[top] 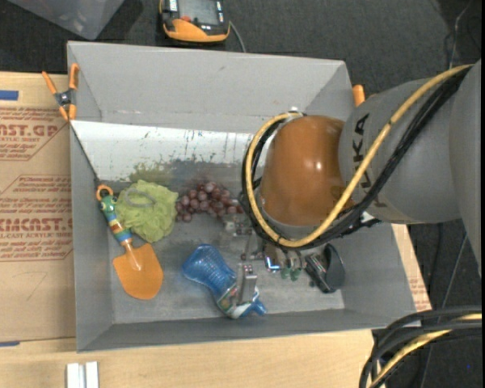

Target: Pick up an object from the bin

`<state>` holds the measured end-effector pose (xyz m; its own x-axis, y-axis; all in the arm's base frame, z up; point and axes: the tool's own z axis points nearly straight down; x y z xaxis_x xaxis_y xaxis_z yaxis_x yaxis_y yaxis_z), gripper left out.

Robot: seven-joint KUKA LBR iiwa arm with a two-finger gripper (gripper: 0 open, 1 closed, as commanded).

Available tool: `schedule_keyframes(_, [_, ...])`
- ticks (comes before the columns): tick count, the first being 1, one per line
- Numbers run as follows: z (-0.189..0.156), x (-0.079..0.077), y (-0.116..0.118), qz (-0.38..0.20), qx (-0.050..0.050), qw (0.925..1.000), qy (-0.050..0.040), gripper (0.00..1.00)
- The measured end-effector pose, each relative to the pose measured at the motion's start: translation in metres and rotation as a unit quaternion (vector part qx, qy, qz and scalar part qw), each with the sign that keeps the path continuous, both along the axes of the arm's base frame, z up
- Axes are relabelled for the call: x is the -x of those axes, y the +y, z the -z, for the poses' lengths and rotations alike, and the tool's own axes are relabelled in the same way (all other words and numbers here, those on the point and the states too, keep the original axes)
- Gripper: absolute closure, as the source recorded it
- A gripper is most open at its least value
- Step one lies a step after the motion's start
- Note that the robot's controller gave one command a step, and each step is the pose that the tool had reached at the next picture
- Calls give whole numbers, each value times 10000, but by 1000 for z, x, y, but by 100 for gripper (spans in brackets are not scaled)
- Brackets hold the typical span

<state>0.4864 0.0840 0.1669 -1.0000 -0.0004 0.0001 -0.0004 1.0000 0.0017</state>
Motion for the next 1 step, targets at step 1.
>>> schedule_keyframes(1, [0,0,0,0,0,10000,0,0])
